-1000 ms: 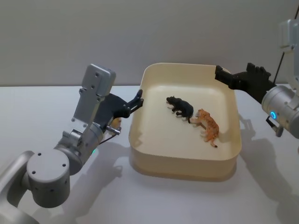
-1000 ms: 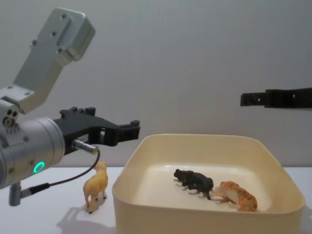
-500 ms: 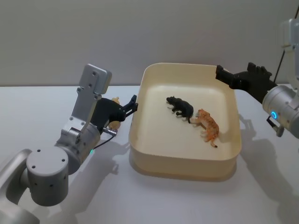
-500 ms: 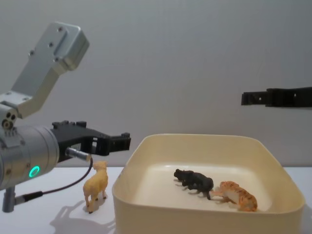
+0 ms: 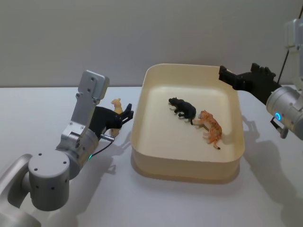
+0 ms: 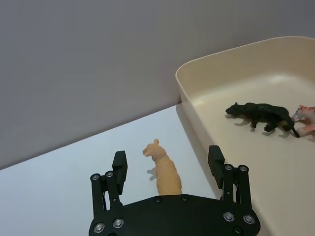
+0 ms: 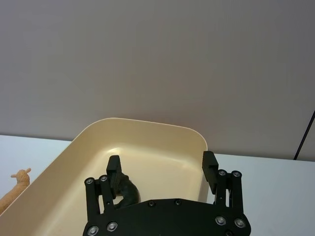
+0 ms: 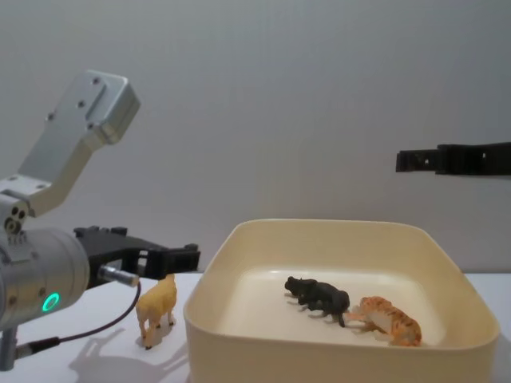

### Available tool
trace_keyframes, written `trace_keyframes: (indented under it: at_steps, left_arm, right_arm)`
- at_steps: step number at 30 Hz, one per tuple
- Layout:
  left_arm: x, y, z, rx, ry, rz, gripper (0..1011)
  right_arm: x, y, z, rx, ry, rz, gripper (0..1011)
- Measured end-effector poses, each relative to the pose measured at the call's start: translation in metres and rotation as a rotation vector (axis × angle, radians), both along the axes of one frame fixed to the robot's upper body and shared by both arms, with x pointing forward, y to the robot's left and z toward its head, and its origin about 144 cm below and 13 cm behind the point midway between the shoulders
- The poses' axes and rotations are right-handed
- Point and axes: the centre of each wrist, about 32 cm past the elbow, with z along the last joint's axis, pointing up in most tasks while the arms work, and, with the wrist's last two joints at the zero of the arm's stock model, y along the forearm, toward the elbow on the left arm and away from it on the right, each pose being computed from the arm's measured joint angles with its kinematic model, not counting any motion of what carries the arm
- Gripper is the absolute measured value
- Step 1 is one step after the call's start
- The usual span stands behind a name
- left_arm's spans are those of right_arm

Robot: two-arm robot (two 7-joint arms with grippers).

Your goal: Pick up the toy alternately with two hands and place it into the central storage box.

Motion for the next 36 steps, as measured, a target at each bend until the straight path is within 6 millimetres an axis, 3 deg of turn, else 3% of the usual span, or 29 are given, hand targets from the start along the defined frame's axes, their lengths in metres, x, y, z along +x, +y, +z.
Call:
trace_keyframes:
  at_steps: [36]
  left_arm:
    - [0.018, 0.018, -0.025, 0.010, 0.097, 0.056, 1001]
  right_arm:
    - [0.000, 0.000, 0.000, 0.000, 0.000, 0.000, 1001]
